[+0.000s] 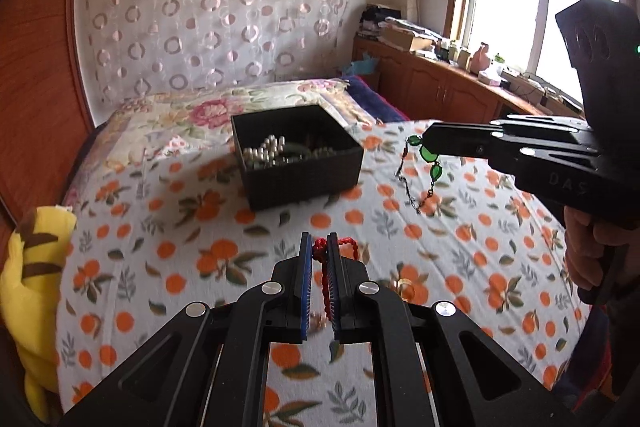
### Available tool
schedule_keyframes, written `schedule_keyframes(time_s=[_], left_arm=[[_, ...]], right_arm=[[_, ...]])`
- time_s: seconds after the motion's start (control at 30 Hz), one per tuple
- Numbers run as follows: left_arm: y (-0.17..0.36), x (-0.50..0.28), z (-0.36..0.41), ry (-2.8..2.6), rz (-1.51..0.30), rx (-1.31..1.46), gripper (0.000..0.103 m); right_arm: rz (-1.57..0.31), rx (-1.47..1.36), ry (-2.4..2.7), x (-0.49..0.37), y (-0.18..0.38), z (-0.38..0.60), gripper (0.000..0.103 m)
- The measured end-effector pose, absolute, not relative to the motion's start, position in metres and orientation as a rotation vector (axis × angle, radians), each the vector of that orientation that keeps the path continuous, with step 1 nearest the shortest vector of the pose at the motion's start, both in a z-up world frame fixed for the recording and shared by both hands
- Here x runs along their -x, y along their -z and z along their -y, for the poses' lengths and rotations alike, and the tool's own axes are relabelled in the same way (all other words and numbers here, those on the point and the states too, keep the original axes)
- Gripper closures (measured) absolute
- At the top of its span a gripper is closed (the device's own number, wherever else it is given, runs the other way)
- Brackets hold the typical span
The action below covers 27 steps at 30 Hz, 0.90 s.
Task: Organize jewelry
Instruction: 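Lower the charm into the box with both tools and open them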
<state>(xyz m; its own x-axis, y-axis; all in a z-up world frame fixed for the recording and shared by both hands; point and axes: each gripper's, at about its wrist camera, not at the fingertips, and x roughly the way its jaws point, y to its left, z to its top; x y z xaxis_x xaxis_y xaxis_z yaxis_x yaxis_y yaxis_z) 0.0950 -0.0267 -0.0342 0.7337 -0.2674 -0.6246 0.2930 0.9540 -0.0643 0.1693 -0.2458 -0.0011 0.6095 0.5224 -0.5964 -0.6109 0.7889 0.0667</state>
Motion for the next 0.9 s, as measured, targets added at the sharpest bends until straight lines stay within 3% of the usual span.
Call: schedule_keyframes(time_s=[0.47, 0.9], left_arm=[[0.006, -0.153, 0.03, 0.291, -0.637, -0.059, 0.097], [0.001, -0.218, 0.03, 0.297, -0.64, -0.049, 0.097]], right_arm=[[-0.585, 0.116, -0.698, -0.237, -0.017, 0.243, 0.098], [-0.679, 0.101, -0.683, -0.287, 0.019, 0.232, 0.096]])
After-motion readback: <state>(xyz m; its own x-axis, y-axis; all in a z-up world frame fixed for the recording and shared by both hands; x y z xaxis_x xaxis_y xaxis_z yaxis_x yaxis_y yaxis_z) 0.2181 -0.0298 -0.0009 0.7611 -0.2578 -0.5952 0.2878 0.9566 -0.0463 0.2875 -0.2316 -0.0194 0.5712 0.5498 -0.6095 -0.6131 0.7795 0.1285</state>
